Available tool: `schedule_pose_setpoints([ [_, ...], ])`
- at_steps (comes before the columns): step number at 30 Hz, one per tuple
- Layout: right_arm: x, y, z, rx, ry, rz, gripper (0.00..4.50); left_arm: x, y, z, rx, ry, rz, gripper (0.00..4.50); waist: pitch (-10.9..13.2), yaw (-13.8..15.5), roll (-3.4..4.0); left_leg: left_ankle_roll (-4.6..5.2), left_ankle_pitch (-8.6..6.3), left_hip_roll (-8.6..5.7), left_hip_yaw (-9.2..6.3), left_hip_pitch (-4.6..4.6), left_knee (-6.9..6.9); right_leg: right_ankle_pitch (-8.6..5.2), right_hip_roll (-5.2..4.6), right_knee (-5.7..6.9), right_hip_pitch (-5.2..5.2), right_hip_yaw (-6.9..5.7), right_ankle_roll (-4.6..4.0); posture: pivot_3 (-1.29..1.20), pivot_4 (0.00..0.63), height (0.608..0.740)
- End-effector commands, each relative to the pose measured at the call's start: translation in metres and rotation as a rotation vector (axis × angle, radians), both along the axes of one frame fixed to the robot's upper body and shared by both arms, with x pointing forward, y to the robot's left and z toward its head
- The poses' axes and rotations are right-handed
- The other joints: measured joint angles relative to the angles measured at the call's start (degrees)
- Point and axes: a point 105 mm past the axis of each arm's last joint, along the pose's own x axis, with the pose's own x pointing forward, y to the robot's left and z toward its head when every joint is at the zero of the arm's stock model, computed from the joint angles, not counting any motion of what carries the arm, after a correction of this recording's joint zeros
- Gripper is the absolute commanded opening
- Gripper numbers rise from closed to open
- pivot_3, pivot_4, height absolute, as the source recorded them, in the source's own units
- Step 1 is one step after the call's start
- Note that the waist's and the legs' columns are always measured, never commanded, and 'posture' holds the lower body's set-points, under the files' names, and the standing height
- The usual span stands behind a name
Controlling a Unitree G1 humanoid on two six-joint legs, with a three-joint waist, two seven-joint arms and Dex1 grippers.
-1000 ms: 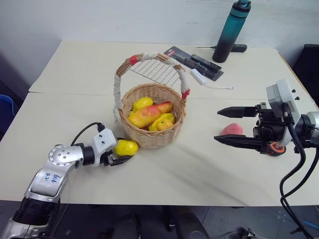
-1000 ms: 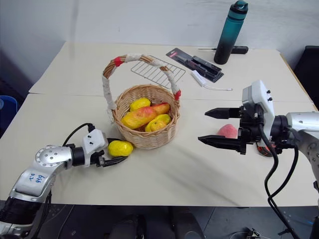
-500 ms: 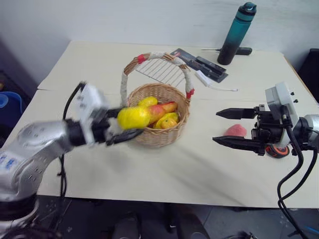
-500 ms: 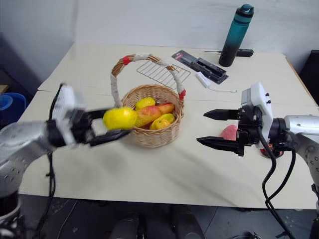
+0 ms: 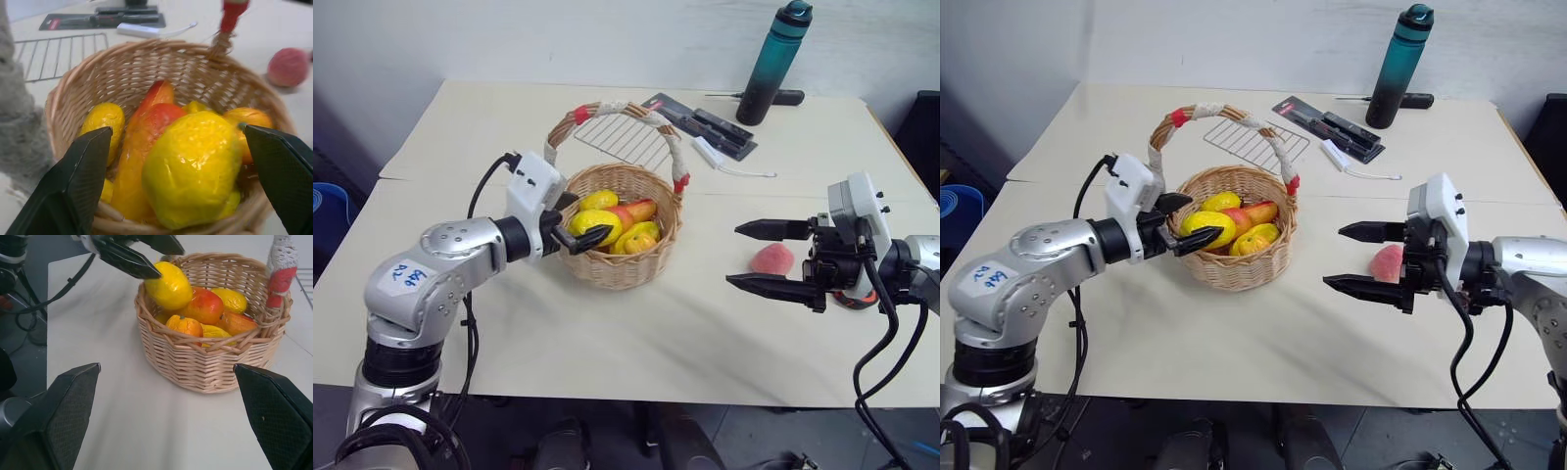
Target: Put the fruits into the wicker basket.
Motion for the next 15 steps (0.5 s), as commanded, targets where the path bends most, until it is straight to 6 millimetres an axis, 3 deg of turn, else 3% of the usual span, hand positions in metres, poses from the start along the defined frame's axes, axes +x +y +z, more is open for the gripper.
schedule_pose_setpoints([
  [1, -0.004, -0.011, 0.006, -0.031, -0.046, -0.063, 4.5, -0.029, -0.001, 0.025, -0.021, -0.102, -0.165, 4.49, 0.0, 0.0, 0.01, 0.0, 0.0, -0.01, 0.0, 0.01, 0.0, 0.0, 0.0, 0.0, 0.01, 0.0, 0.0, 0.0, 0.15, 0.74],
  [4, -0.003, -0.036, -0.002, -0.047, -0.026, -0.187, 4.5, -0.056, 0.004, 0.028, 0.01, -0.101, -0.318, 4.49, 0.0, 0.1, 0.01, 0.0, 0.0, -0.01, -0.01, 0.01, -0.01, -0.04, -0.01, -0.01, 0.01, -0.03, -0.01, 0.0, 0.15, 0.74],
  [9, -0.008, -0.093, -0.022, -0.091, 0.034, -0.444, 4.5, -0.081, 0.019, 0.032, 0.07, -0.061, -0.479, 4.49, 0.0, 0.1, -0.01, 0.02, 0.0, -0.03, -0.03, 0.04, 0.0, -0.17, -0.01, -0.09, 0.08, -0.02, -0.01, 0.0, 0.15, 0.74],
  [12, -0.014, -0.118, -0.033, -0.083, 0.08, -0.544, 4.5, -0.086, 0.021, 0.038, 0.068, -0.062, -0.535, 4.49, 0.0, 0.0, -0.01, 0.3, -0.1, -0.1, -0.07, 0.05, 0.0, -0.22, -0.01, -0.14, 0.13, 0.01, 0.02, 0.0, 0.15, 0.74],
  [15, -0.013, -0.13, -0.043, -0.047, 0.13, -0.607, 4.5, -0.086, 0.018, 0.043, 0.056, -0.078, -0.56, 4.49, 0.0, -0.1, -0.02, 0.38, -0.07, -0.13, -0.05, 0.1, 0.01, -0.16, -0.01, -0.19, 0.21, 0.06, -0.01, 0.0, 0.15, 0.74],
])
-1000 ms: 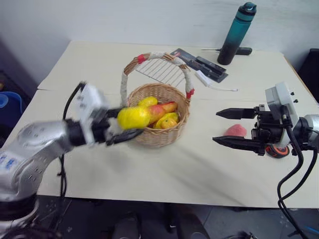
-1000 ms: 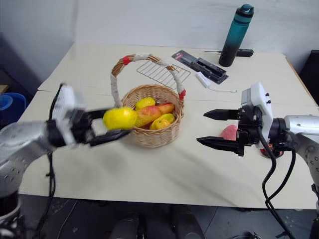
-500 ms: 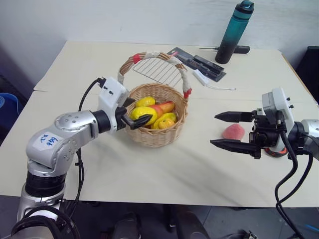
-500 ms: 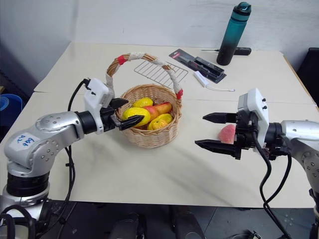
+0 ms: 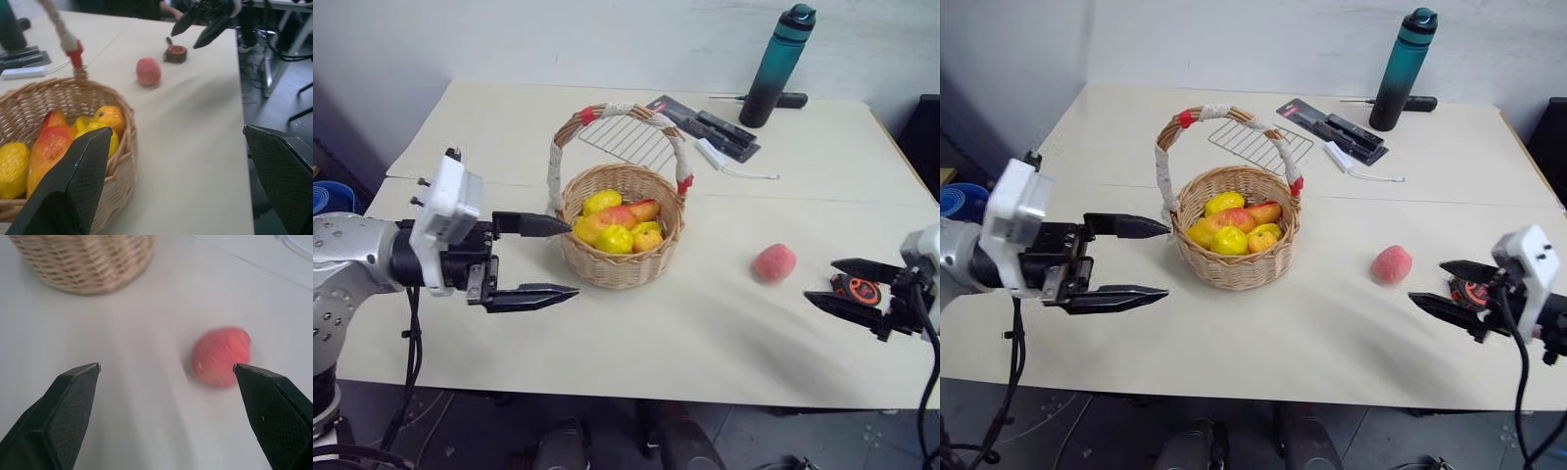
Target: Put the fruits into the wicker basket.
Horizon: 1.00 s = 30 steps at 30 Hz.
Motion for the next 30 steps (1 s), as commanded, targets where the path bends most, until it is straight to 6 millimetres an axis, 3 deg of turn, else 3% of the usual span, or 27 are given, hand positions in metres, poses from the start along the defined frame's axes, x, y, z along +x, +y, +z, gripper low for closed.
schedule_pose_setpoints([
  [1, 0.001, -0.013, -0.001, 0.036, -0.021, -0.07, 4.5, -0.003, -0.004, 0.013, -0.023, -0.047, -0.047, 4.49, 0.0, -0.2, -0.01, 0.03, 0.03, 0.0, 0.0, -0.01, 0.0, 0.04, 0.0, -0.06, 0.0, 0.01, -0.06, 0.0, 0.15, 0.74],
  [5, 0.014, -0.009, -0.011, 0.057, -0.034, -0.092, 4.5, -0.002, -0.012, 0.013, -0.025, -0.062, -0.063, 4.49, 0.0, -0.9, 0.0, 0.03, 0.04, 0.03, 0.03, -0.01, -0.05, 0.17, 0.05, -0.07, 0.0, 0.02, 0.07, 0.0, 0.15, 0.74],
  [12, 0.065, 0.009, -0.024, 0.127, -0.058, -0.208, 4.5, 0.006, -0.028, 0.013, -0.03, -0.107, -0.048, 4.49, 0.0, -1.7, 0.02, -0.06, 0.06, 0.09, 0.0, -0.03, -0.08, 0.17, 0.09, -0.01, -0.05, 0.02, 0.05, 0.0, 0.15, 0.74],
  [15, 0.089, 0.023, -0.034, 0.249, -0.009, -0.275, 4.5, 0.009, -0.031, 0.012, -0.006, -0.131, -0.04, 4.49, 0.0, -1.6, 0.04, -0.1, 0.06, 0.09, 0.0, -0.04, -0.1, 0.16, 0.1, 0.03, -0.08, 0.03, 0.03, 0.0, 0.15, 0.74],
  [23, 0.111, 0.028, -0.067, 0.249, 0.087, -0.374, 4.5, 0.02, -0.032, 0.01, 0.028, -0.167, 0.005, 4.49, 0.0, -1.4, 0.08, -0.34, 0.19, 0.06, 0.01, -0.1, -0.12, 0.15, 0.08, 0.1, -0.19, 0.04, 0.02, 0.0, 0.15, 0.74],
  [25, 0.111, 0.032, -0.064, 0.278, 0.074, -0.355, 4.09, 0.02, -0.032, 0.012, 0.024, -0.171, 0.005, 4.5, 0.0, -1.5, 0.08, -0.32, 0.17, 0.06, 0.02, -0.1, -0.12, 0.15, 0.07, 0.08, -0.18, 0.04, 0.04, 0.0, 0.15, 0.74],
  [30, 0.097, 0.057, -0.033, 0.348, -0.019, -0.157, 2.62, 0.022, -0.027, 0.015, -0.005, -0.156, 0.038, 4.5, 0.0, -1.6, 0.08, -0.33, 0.16, 0.08, 0.03, -0.1, -0.15, 0.15, 0.09, 0.15, -0.22, 0.04, 0.05, 0.0, 0.15, 0.74],
])
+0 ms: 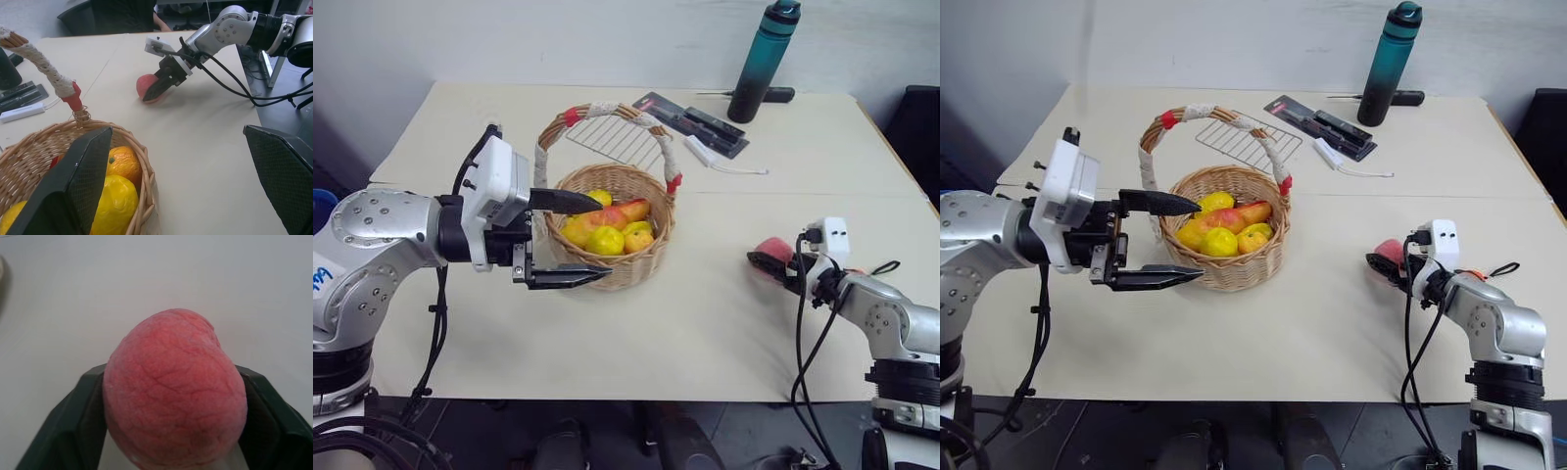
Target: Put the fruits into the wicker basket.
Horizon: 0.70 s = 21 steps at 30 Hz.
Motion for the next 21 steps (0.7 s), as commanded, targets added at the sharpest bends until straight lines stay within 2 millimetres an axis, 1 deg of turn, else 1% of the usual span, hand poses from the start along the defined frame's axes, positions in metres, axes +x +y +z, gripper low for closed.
schedule_pose_setpoints([
  [1, -0.017, 0.025, 0.045, 0.047, -0.168, 0.191, 2.48, -0.001, 0.006, 0.01, -0.041, -0.025, 0.026, 4.5, 0.0, 0.0, 0.01, -0.02, 0.0, 0.02, -0.02, 0.0, -0.01, 0.0, 0.02, 0.03, -0.01, -0.01, 0.0, 0.0, 0.15, 0.74],
  [4, -0.048, 0.07, 0.08, 0.085, -0.257, 0.481, 2.43, 0.0, 0.016, 0.011, -0.073, -0.008, 0.076, 4.5, 0.1, -0.1, 0.1, -0.01, -0.02, 0.03, 0.0, 0.03, -0.01, -0.01, 0.02, 0.13, -0.03, -0.01, 0.0, 0.0, 0.15, 0.74],
  [6, -0.06, 0.094, 0.095, 0.077, -0.294, 0.6, 2.43, -0.001, 0.02, 0.012, -0.082, -0.004, 0.098, 4.5, 0.1, -0.2, 0.08, 0.0, -0.02, 0.06, -0.02, 0.06, -0.01, -0.01, 0.03, 0.18, -0.02, -0.03, 0.0, 0.0, 0.15, 0.74],
  [7, -0.061, 0.104, 0.1, 0.064, -0.311, 0.633, 2.43, -0.001, 0.022, 0.012, -0.084, -0.002, 0.108, 4.5, 0.1, -0.3, 0.07, 0.01, -0.03, 0.07, -0.03, 0.08, -0.01, -0.03, 0.05, 0.16, 0.0, -0.04, -0.03, 0.0, 0.15, 0.74],
  [9, -0.056, 0.125, 0.111, 0.039, -0.341, 0.664, 2.43, -0.001, 0.026, 0.011, -0.078, -0.002, 0.132, 4.5, 0.1, -0.4, 0.06, 0.01, -0.02, 0.06, -0.05, 0.08, -0.01, -0.04, 0.04, 0.11, 0.01, -0.04, -0.05, 0.0, 0.15, 0.74],
  [11, -0.046, 0.145, 0.121, 0.031, -0.37, 0.668, 2.43, 0.0, 0.029, 0.01, -0.072, -0.006, 0.152, 4.5, 0.1, -0.6, 0.04, 0.02, 0.0, 0.04, -0.05, 0.09, 0.0, -0.04, 0.03, 0.1, 0.01, -0.03, -0.1, 0.0, 0.15, 0.74],
  [14, -0.032, 0.174, 0.13, 0.01, -0.397, 0.669, 2.43, -0.001, 0.029, 0.011, -0.076, -0.01, 0.16, 4.5, 0.1, -0.7, 0.05, 0.03, 0.02, 0.04, -0.06, 0.05, -0.01, -0.06, 0.03, 0.13, -0.05, -0.04, -0.19, 0.0, 0.15, 0.74],
  [16, -0.022, 0.189, 0.133, -0.012, -0.41, 0.647, 2.43, -0.001, 0.029, 0.012, -0.078, -0.014, 0.163, 4.5, 0.1, -0.7, 0.05, 0.02, 0.02, 0.05, -0.07, -0.06, -0.03, -0.06, 0.02, 0.16, -0.2, -0.06, -0.2, 0.0, 0.15, 0.74],
  [18, -0.013, 0.2, 0.135, -0.024, -0.415, 0.622, 2.43, -0.001, 0.029, 0.013, -0.078, -0.019, 0.167, 4.5, 0.0, -0.7, 0.03, -0.05, 0.05, 0.04, -0.06, -0.24, -0.02, -0.06, -0.01, 0.21, -0.4, -0.07, -0.2, 0.0, 0.15, 0.74],
  [21, -0.002, 0.217, 0.127, -0.072, -0.409, 0.585, 2.43, -0.002, 0.03, 0.014, -0.081, -0.028, 0.176, 4.5, 0.0, -0.6, 0.01, -0.22, 0.15, 0.02, 0.0, -0.91, 0.1, -0.04, -0.08, 0.46, -1.18, -0.09, -0.19, 0.0, 0.15, 0.74],
])
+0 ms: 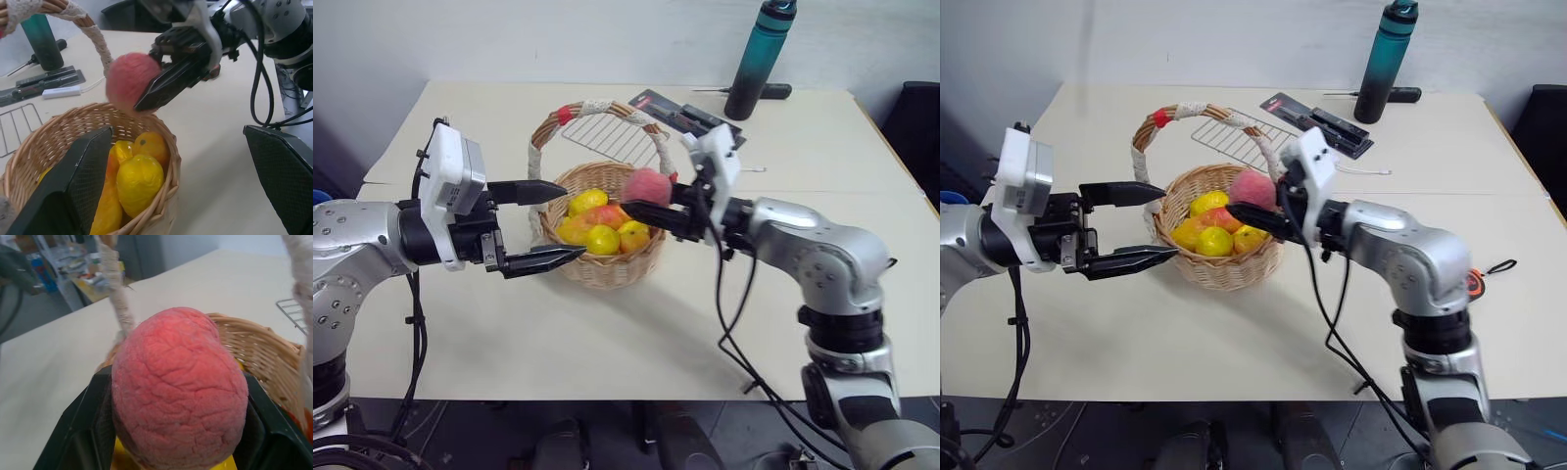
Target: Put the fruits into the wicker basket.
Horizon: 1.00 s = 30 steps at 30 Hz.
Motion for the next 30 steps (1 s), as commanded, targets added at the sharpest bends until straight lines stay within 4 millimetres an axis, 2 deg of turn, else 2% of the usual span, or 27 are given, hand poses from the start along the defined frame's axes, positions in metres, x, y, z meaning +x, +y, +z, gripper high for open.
schedule_pose_setpoints([
  [1, 0.008, 0.012, 0.0, -0.019, -0.033, -0.049, 2.78, -0.006, 0.001, 0.009, 0.003, -0.053, 0.005, 4.5, 0.0, 0.1, -0.02, -0.02, 0.0, 0.02, 0.01, -0.12, 0.0, 0.0, 0.0, 0.0, -0.14, -0.01, 0.0, 0.0, 0.15, 0.74],
  [6, 0.001, 0.011, -0.003, -0.008, 0.0, -0.025, 4.47, -0.005, 0.0, 0.01, 0.001, -0.057, 0.011, 4.5, 0.0, 0.5, -0.04, -0.09, 0.01, 0.06, 0.09, -0.94, 0.14, -0.02, -0.04, 0.43, -0.98, -0.04, -0.02, 0.0, 0.15, 0.74],
  [8, -0.005, 0.005, 0.0, 0.007, 0.01, -0.009, 4.47, -0.004, 0.0, 0.01, 0.001, -0.058, 0.01, 4.5, 0.0, 0.6, -0.04, -0.09, 0.01, 0.05, 0.09, -0.93, 0.15, -0.02, -0.04, 0.38, -0.98, -0.04, -0.02, 0.0, 0.15, 0.74],
  [13, -0.041, -0.038, 0.014, 0.061, 0.015, 0.067, 4.47, -0.002, 0.002, 0.01, -0.001, -0.056, 0.009, 4.5, 0.0, 1.0, -0.04, -0.07, 0.02, 0.01, 0.05, -0.9, 0.24, -0.02, -0.04, 0.3, -0.9, -0.05, -0.03, 0.0, 0.15, 0.74],
  [16, -0.048, -0.058, 0.018, 0.05, -0.007, 0.024, 4.47, 0.0, 0.001, 0.01, -0.002, -0.056, 0.004, 4.5, 0.0, 0.9, -0.05, -0.02, 0.01, -0.03, 0.0, -0.85, 0.29, -0.01, -0.04, 0.27, -0.78, -0.06, -0.01, 0.0, 0.15, 0.74],
  [18, -0.039, -0.064, 0.017, 0.035, -0.028, -0.063, 4.47, 0.002, 0.0, 0.011, -0.003, -0.056, -0.005, 4.5, 0.0, 0.2, -0.06, 0.03, 0.02, -0.04, 0.04, -0.75, 0.29, 0.01, -0.03, 0.29, -0.71, -0.01, 0.0, 0.0, 0.15, 0.74],
  [20, -0.021, -0.062, 0.017, 0.037, -0.058, -0.167, 4.47, 0.003, -0.002, 0.011, 0.0, -0.061, -0.017, 4.5, 0.0, -0.2, -0.07, 0.09, 0.03, -0.04, 0.1, -0.62, 0.23, 0.04, 0.0, 0.32, -0.66, 0.04, -0.04, 0.0, 0.15, 0.74],
  [26, 0.017, -0.04, 0.009, 0.094, -0.072, -0.321, 4.47, 0.007, -0.006, 0.015, 0.001, -0.072, -0.032, 4.5, 0.0, -1.1, -0.08, -0.06, 0.36, -0.05, 0.05, -0.47, 0.08, 0.16, 0.12, 0.49, -0.67, 0.12, -0.22, 0.0, 0.15, 0.74],
  [28, 0.026, -0.036, 0.003, 0.097, -0.078, -0.352, 4.09, 0.008, -0.006, 0.015, 0.001, -0.074, -0.031, 4.5, 0.0, -1.0, -0.08, -0.26, 0.47, -0.05, 0.02, -0.41, 0.06, 0.16, 0.12, 0.6, -0.66, 0.12, -0.23, 0.0, 0.15, 0.74],
  [30, 0.032, -0.035, 0.0, 0.096, -0.099, -0.372, 3.52, 0.009, -0.006, 0.015, 0.001, -0.076, -0.032, 4.5, 0.0, -0.9, -0.08, -0.27, 0.47, -0.05, 0.02, -0.41, 0.06, 0.16, 0.11, 0.61, -0.66, 0.11, -0.23, 0.0, 0.15, 0.74],
])
